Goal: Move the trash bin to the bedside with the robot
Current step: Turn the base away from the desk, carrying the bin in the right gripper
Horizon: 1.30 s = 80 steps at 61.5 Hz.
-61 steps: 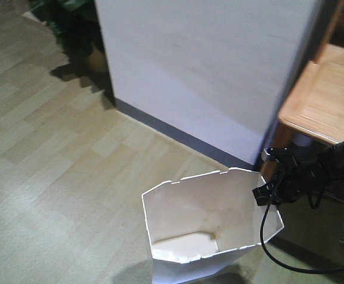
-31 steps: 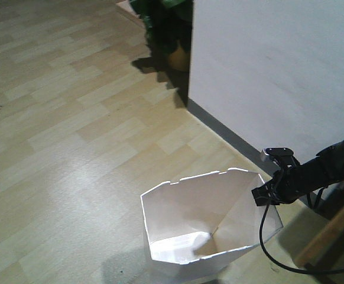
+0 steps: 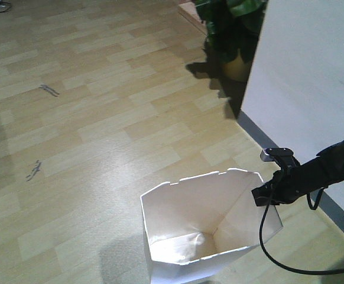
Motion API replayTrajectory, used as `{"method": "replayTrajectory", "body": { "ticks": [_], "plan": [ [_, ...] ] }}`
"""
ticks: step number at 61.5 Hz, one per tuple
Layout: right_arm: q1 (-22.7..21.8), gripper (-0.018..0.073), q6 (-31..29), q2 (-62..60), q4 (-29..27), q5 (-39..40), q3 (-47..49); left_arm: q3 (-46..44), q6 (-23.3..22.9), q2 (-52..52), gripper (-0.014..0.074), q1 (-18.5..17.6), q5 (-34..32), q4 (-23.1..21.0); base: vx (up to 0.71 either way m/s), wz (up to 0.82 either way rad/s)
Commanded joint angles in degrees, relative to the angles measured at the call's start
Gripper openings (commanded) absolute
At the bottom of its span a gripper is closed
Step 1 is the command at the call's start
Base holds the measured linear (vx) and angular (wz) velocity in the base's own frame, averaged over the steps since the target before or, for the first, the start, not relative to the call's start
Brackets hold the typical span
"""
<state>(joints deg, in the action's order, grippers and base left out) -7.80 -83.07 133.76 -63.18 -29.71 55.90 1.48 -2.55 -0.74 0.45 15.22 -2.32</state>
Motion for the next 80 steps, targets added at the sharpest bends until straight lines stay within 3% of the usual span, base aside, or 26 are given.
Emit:
{"method": "replayTrajectory", "body": {
  "ticks": [1, 80],
  "plan": [
    [-0.14, -0.0005, 0.49, -4.48, -3.41, -10.35, 0.72, 0.67, -0.32, -0.83, -0.0006, 0.03, -3.95, -0.21, 0.11, 0.37],
    [-0.14, -0.0005, 0.49, -4.48, -3.41, -10.35, 0.72, 0.67, -0.32, -0.83, -0.0006, 0.03, -3.95, -0.21, 0.15, 0.33]
  ]
}}
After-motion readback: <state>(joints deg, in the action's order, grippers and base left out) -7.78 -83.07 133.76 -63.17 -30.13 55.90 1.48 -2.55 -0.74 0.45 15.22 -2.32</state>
